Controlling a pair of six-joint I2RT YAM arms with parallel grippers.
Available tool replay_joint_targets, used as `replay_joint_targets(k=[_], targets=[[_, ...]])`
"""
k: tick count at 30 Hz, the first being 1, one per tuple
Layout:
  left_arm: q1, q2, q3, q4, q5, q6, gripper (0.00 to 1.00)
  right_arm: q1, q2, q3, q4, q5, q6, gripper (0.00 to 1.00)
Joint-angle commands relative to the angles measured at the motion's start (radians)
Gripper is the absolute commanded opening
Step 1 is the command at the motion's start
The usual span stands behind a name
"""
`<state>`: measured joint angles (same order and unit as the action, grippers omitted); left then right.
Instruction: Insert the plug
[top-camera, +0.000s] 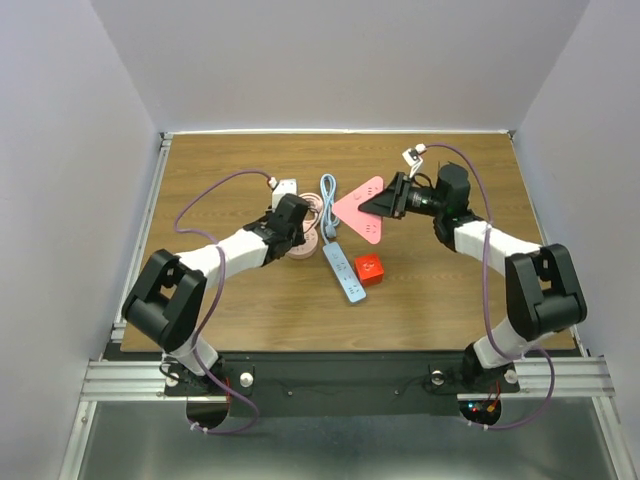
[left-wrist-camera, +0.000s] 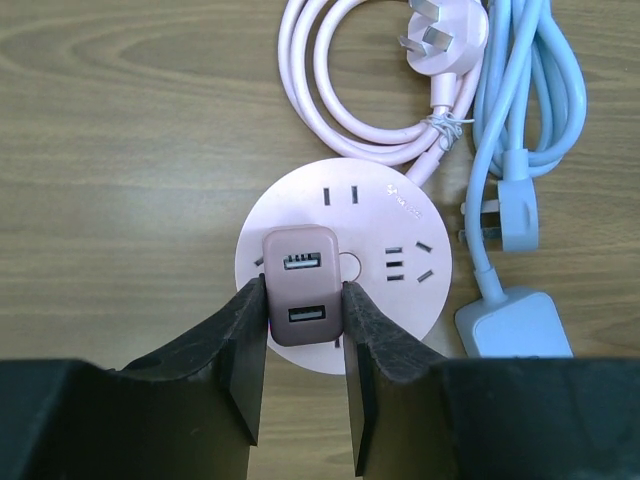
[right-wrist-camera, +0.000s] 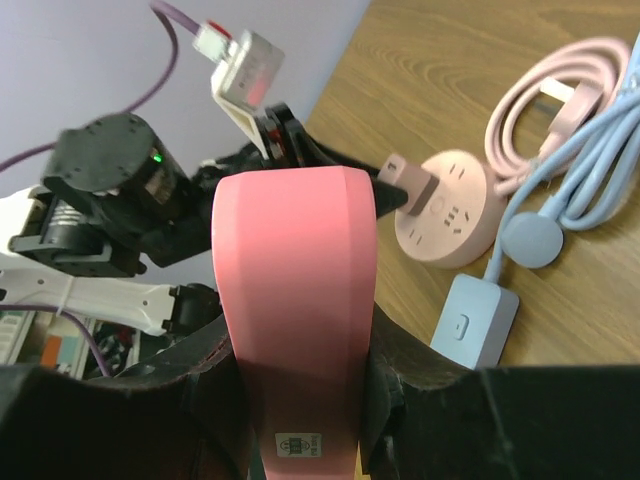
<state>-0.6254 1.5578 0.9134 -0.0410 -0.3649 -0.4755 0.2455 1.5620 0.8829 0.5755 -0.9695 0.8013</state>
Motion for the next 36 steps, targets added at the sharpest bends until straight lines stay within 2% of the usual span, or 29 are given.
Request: replay_joint_targets(k=[1,7,14,23,36], targets=[[0.021,0.103,0.024,-0.068,0.079,0.11,0.0,0.052,0.073,0.062,-0.003,-0.008,-0.002,0.01],[0.036,0.159,0.028,-0.04,0.159,0.153,0.0,0.077,0.174,0.111,-0.032,0.029,-0.01,0.01],[0.127,0.162,-0.001,-0.007,0.303,0.204,0.0,0.086,0.315,0.234,-0.111,-0.006,-0.046,0.01],[0.147,0.189,0.033,-0.023,0.36,0.239,0.0,0.09,0.458,0.361,-0.147,-0.06,-0.022,0.01],[0.147,0.194,0.048,-0.045,0.359,0.245,0.0,0.146,0.556,0.407,-0.137,-0.029,0.006,0.0]])
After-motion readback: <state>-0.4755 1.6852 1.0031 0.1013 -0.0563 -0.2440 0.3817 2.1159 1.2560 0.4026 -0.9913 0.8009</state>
